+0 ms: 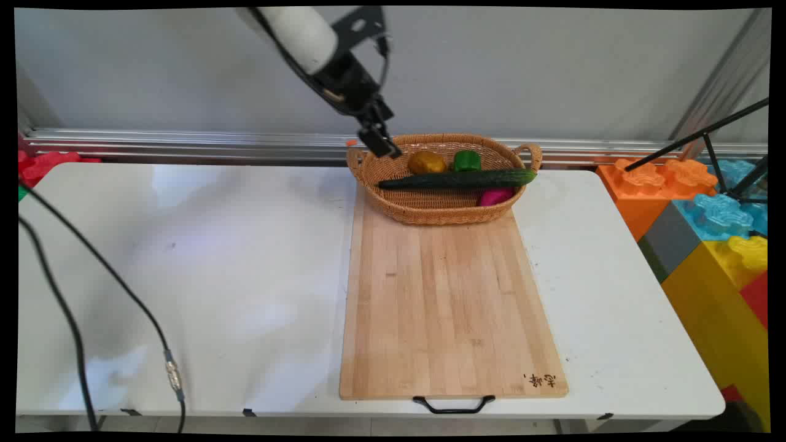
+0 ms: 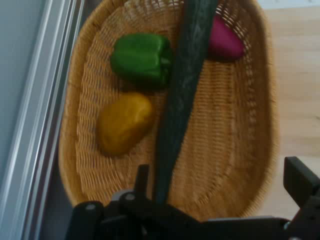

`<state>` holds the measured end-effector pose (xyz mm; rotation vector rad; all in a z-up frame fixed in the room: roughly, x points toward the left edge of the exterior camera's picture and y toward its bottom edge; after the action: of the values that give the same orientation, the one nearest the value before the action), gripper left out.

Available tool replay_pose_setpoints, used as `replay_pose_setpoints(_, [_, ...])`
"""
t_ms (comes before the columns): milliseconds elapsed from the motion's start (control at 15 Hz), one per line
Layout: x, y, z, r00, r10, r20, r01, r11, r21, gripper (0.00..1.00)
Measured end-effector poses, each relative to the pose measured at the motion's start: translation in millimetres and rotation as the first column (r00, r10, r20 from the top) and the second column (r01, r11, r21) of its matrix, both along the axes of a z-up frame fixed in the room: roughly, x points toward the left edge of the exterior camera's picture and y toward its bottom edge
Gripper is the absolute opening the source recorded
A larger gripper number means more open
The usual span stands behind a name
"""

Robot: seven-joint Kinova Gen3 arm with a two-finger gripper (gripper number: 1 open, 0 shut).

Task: Pick up the cucumber from the vegetable basket

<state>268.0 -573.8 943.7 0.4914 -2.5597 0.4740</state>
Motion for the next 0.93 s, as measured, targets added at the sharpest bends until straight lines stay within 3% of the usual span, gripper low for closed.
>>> replay_pose_setpoints(467, [-46.1, -46.4, -56.8, 0.997, -0.067, 0.035, 0.069, 0.996, -0.059, 1.0])
replay_pose_setpoints(933, [-75.9, -79.6, -119.0, 0.987, -0.134, 0.094, 0.141, 0.987, -0.077, 1.0])
